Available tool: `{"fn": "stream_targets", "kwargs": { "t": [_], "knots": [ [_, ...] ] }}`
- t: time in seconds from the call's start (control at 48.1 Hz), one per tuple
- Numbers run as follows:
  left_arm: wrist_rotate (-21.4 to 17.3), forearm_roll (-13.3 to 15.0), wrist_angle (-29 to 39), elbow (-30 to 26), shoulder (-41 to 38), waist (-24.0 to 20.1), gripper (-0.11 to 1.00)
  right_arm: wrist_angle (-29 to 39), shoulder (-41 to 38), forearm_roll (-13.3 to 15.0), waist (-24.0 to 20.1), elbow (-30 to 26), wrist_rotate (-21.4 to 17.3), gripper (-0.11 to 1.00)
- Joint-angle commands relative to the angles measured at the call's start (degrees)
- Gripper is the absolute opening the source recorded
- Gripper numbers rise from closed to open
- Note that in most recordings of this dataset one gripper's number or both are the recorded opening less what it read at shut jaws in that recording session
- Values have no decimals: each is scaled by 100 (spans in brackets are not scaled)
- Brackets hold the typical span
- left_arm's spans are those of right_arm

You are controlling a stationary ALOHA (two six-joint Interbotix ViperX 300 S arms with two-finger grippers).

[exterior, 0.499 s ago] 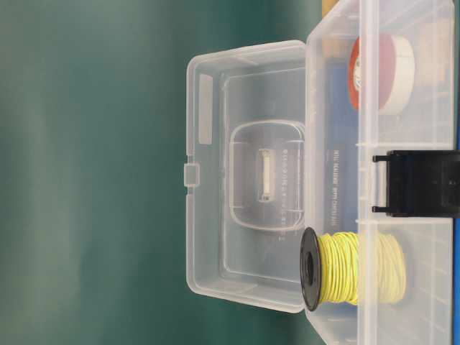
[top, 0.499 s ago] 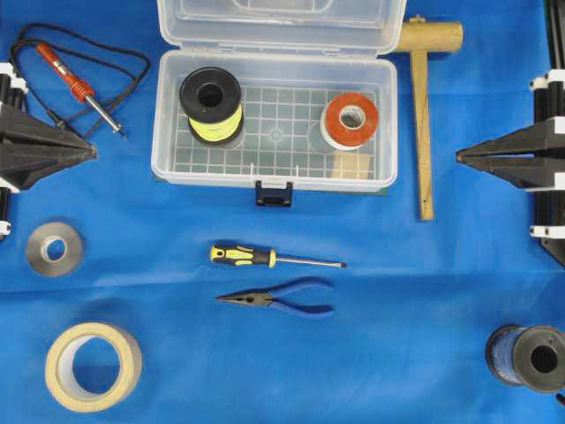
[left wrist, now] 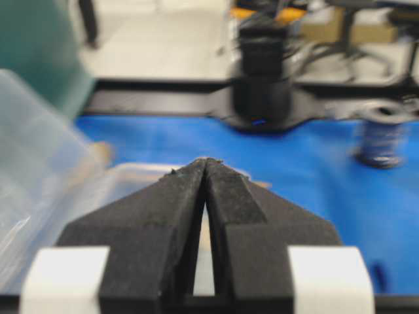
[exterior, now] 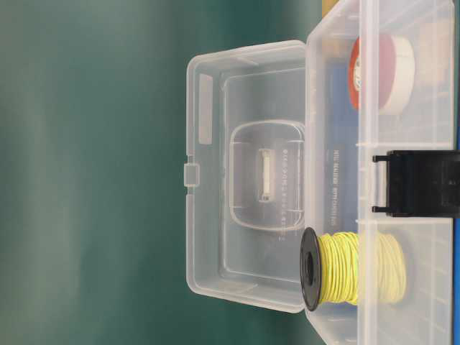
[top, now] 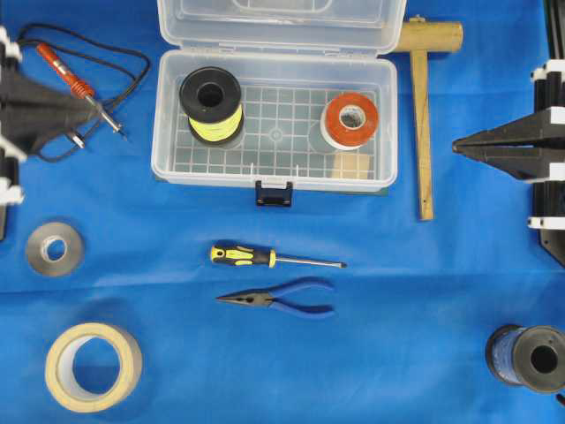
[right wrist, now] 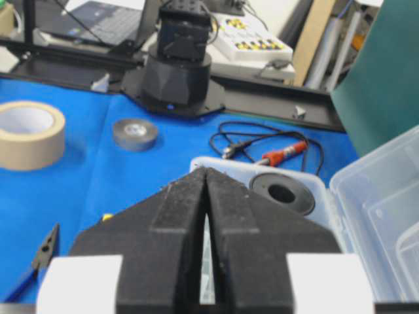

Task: Close the tool box with the left arm.
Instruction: 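Move the left gripper toward the raised lid of the clear tool box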

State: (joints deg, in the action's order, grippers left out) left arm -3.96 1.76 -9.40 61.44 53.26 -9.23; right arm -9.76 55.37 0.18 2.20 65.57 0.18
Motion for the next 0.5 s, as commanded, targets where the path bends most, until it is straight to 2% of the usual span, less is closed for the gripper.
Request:
{"fn": "stream_targets", "kwargs": {
  "t": [0.0,0.125,0.187,0.27,0.395,0.478],
  "knots": [
    [-79,9,475,-501,-167,-457,0,35,-44,0,18,-149,9,0],
    [-290,9,1028,-949,-396,-976,2,141,-44,-9,18,-149,9,0],
    [-413,9,1230,-1169,-536,-1195,10,202,-44,0,26,-149,9,0],
    [-580,9,1450,-1494,-809,-1485,32,272,-44,0,26,-149,9,0],
    [-879,0,1679,-1942,-1292,-1767,70,360,-53,0,26,-149,9,0],
    [-914,-26,1802,-2232,-1644,-1951,88,422,-53,0,26,-149,9,0]
  ]
}}
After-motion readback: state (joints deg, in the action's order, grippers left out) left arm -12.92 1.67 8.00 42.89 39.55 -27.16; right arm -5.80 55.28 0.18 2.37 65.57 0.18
